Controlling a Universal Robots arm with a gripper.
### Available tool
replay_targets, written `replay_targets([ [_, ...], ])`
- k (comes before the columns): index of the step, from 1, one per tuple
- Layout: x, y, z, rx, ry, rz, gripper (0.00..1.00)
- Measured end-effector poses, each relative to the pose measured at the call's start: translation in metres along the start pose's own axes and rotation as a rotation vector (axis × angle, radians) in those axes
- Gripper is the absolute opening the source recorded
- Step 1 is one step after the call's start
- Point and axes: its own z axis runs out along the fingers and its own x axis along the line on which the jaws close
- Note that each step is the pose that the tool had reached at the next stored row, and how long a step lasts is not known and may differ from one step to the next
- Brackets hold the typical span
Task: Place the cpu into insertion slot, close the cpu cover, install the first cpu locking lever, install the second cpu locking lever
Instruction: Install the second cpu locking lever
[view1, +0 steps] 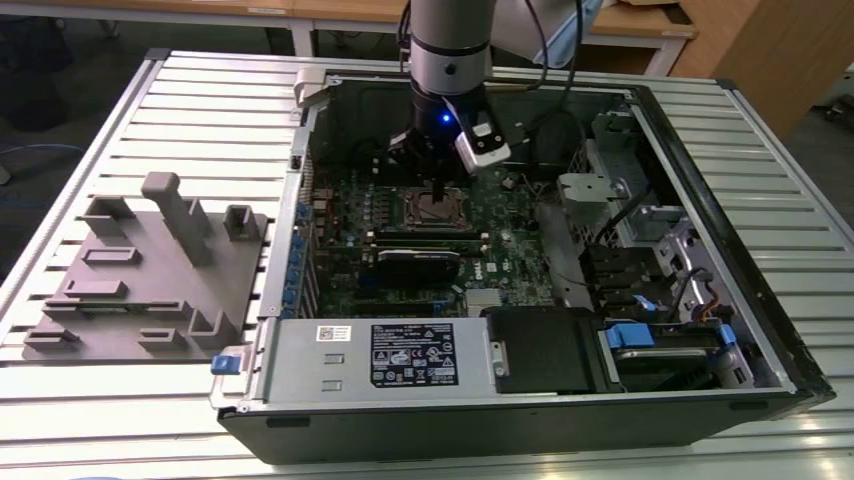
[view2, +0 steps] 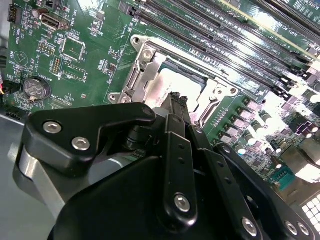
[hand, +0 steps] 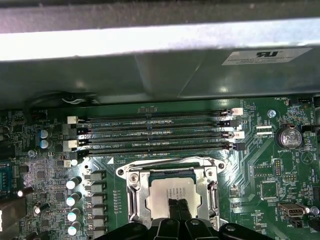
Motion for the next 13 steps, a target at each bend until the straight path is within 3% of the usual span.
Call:
replay_targets([
  [13, -0.0001, 0.0, -0.0025, -0.0002, 0.0, 0.0, 0.1],
])
